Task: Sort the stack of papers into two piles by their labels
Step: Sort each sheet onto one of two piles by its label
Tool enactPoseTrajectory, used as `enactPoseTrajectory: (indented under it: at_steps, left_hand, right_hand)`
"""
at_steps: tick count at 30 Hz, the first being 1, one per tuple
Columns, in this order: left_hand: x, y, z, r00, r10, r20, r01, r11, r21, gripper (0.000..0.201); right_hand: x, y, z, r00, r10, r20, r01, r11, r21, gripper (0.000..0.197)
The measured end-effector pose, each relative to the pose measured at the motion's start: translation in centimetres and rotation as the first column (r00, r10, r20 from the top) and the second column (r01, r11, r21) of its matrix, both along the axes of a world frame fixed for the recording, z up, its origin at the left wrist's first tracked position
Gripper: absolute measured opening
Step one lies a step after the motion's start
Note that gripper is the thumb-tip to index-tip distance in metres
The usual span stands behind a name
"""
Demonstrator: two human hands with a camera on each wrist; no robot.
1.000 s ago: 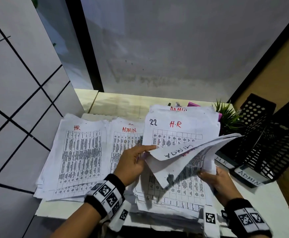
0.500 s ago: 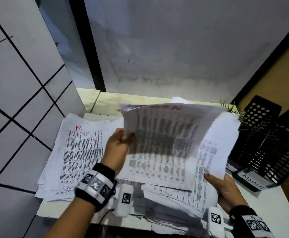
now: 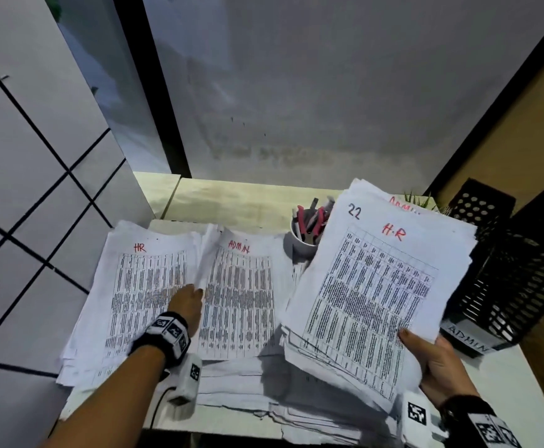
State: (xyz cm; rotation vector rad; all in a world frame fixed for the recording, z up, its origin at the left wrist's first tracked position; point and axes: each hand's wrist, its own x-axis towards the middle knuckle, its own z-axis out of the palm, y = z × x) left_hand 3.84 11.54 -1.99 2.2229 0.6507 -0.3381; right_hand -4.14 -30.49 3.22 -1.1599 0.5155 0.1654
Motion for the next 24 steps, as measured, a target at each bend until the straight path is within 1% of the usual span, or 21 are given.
enactPoseTrajectory:
  at_steps: [1, 2, 3, 5, 6, 8, 9, 10, 11, 12, 14, 16, 18, 19, 22, 24]
  left_hand:
    - [0.0, -0.6, -0.5, 0.999, -0.03, -0.017, 0.03, 1.0, -0.008, 0.032]
    - [0.1, -1.0, -0.7, 0.998, -0.055, -0.04, 0.055, 0.998, -0.009, 0.032]
    - [0.0, -1.4, -0.9, 0.996, -0.076, -0.051, 0.075, 0.997, -0.022, 0.031]
    - [0.2, -1.8, -0.9, 0.997, -0.061, -0.049, 0.058, 0.996, -0.065, 0.03]
    - [0.3, -2.0, -0.8, 0.999, -0.037, -0.031, 0.035, 0.998, -0.054, 0.034]
    - [0.4, -2.4, -0.8, 0.998, 0.009, 0.061, -0.013, 0.997, 0.074, 0.053]
    - [0.4, -2.9, -0.3, 0.99, 0.014, 0.141, -0.03, 0.993, 0.114, 0.059]
    - [0.4, -3.7, 0.7, 0.971, 0.03, 0.236, -0.048, 0.996, 0.073, 0.06]
    - [0.1, -4.8, 2.3, 0.943, 0.043, 0.33, -0.04, 0.999, -0.016, 0.058]
    - [0.0, -5.9, 3.9, 0.919, 0.053, 0.391, -0.007, 0.993, -0.117, 0.052]
    - [-0.4, -8.0, 7.0, 0.899, 0.076, 0.432, 0.059, 0.955, -0.29, 0.037]
    - [-0.5, -9.6, 9.1, 0.893, 0.12, 0.433, 0.092, 0.895, -0.437, 0.027]
    - [-0.6, -10.4, 10.1, 0.902, 0.198, 0.383, 0.061, 0.821, -0.568, 0.026]
    - [-0.6, -10.6, 10.2, 0.903, 0.214, 0.371, 0.051, 0.807, -0.589, 0.026]
    - [-0.6, -10.9, 10.1, 0.9, 0.189, 0.393, 0.028, 0.874, -0.484, 0.023]
    - [-0.9, -11.0, 10.1, 0.888, 0.211, 0.409, 0.006, 0.883, -0.47, 0.019]
  right_hand:
    - [0.1, 0.3, -0.1, 1.0, 0.006, -0.003, -0.006, 1.0, -0.012, 0.093]
    - [0.1, 0.6, 0.0, 1.0, 0.013, 0.002, -0.013, 1.0, -0.013, 0.088]
    - [0.2, 0.7, 0.0, 1.0, 0.026, 0.009, -0.026, 1.0, -0.01, 0.076]
    - [0.2, 1.1, 0.3, 0.997, 0.068, 0.022, -0.068, 0.997, -0.022, 0.051]
    - [0.2, 1.4, 0.5, 0.996, 0.09, 0.026, -0.089, 0.995, -0.033, 0.043]
    - [0.3, 1.7, 0.8, 0.993, 0.119, 0.025, -0.118, 0.992, -0.051, 0.038]
    - [0.4, 1.8, 0.9, 0.992, 0.128, 0.02, -0.126, 0.99, -0.06, 0.04]
    - [0.5, 1.9, 0.9, 0.99, 0.138, 0.018, -0.137, 0.988, -0.066, 0.042]
    - [0.6, 2.0, 0.7, 0.989, 0.148, 0.017, -0.146, 0.987, -0.074, 0.048]
    - [0.6, 2.0, 0.6, 0.986, 0.165, 0.019, -0.162, 0.983, -0.088, 0.06]
    - [0.8, 2.3, 0.4, 0.98, 0.197, 0.017, -0.194, 0.974, -0.118, 0.089]
    - [0.9, 2.6, 0.4, 0.975, 0.223, 0.027, -0.218, 0.969, -0.112, 0.099]
    - [1.0, 2.9, 0.5, 0.971, 0.239, 0.027, -0.234, 0.964, -0.124, 0.104]
    - [1.1, 3.0, 0.5, 0.971, 0.239, 0.029, -0.234, 0.963, -0.131, 0.106]
    - [1.0, 3.1, 0.6, 0.97, 0.239, 0.037, -0.233, 0.963, -0.133, 0.108]
    - [0.9, 3.1, 0.8, 0.969, 0.244, 0.041, -0.237, 0.963, -0.131, 0.107]
